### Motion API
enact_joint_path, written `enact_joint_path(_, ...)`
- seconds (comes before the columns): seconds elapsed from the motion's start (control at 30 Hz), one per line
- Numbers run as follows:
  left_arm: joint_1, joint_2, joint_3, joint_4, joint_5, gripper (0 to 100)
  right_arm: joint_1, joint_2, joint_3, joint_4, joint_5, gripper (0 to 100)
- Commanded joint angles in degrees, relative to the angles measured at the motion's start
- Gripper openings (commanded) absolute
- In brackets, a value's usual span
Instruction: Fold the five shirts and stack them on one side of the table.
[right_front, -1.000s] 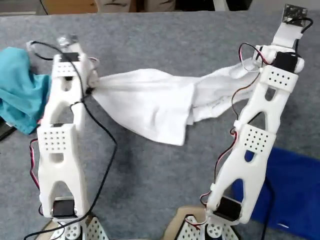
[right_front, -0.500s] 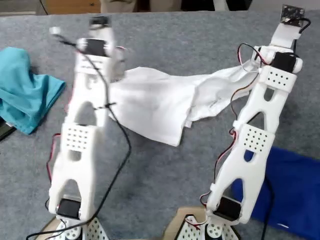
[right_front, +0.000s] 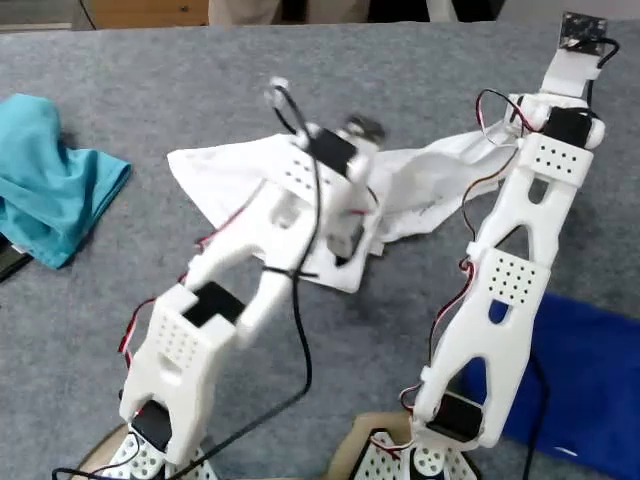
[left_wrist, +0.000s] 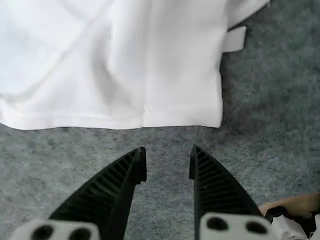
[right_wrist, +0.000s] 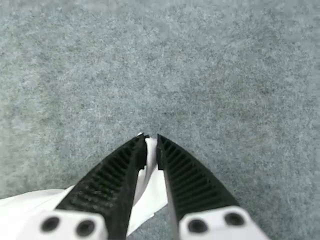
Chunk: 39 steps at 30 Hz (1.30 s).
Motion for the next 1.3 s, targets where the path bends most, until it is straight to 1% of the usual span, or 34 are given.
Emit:
enact_joint_path(0.0,2.02,-3.65,1.32,-3.87,8.44,16,1.01,-0.13,-1.89,-1.14,0.18,0.9)
enact_joint_path(0.1,3.60,-3.65,3.43,-6.59,14.51,16,1.01,-0.13,-1.89,-1.14,0.18,0.9)
enact_joint_path(0.17,4.40,-3.65,5.71,-9.23,15.38,16,1.01,0.13,-1.89,-1.14,0.18,0.9)
enact_joint_path(0.33,5.71,-3.65,12.66,-18.46,12.04,16,1.01,1.27,-2.42,-1.23,0.35,0.9)
enact_joint_path(0.4,6.15,-3.65,14.95,-20.75,11.16,16,1.01,1.27,-2.42,-1.23,0.26,0.9)
enact_joint_path(0.67,6.42,-3.65,19.87,-25.67,9.58,16,0.92,1.27,-2.42,-1.23,0.35,0.9)
enact_joint_path(0.97,5.89,-3.65,25.49,-32.88,9.49,16,0.92,1.36,-2.42,-1.58,0.26,0.9)
enact_joint_path(1.03,5.89,-3.65,25.93,-33.76,9.49,13,0.92,1.36,-2.42,-1.58,0.26,0.9)
enact_joint_path(1.13,5.89,-3.82,25.23,-33.85,9.49,2,0.92,1.36,-2.42,-1.58,0.26,0.9)
enact_joint_path(1.2,5.80,-4.18,25.23,-33.85,9.49,3,0.92,1.36,-2.42,-1.58,0.26,0.9)
enact_joint_path(1.27,5.27,-4.26,24.44,-33.41,9.49,2,0.92,1.36,-2.42,-1.58,0.26,0.9)
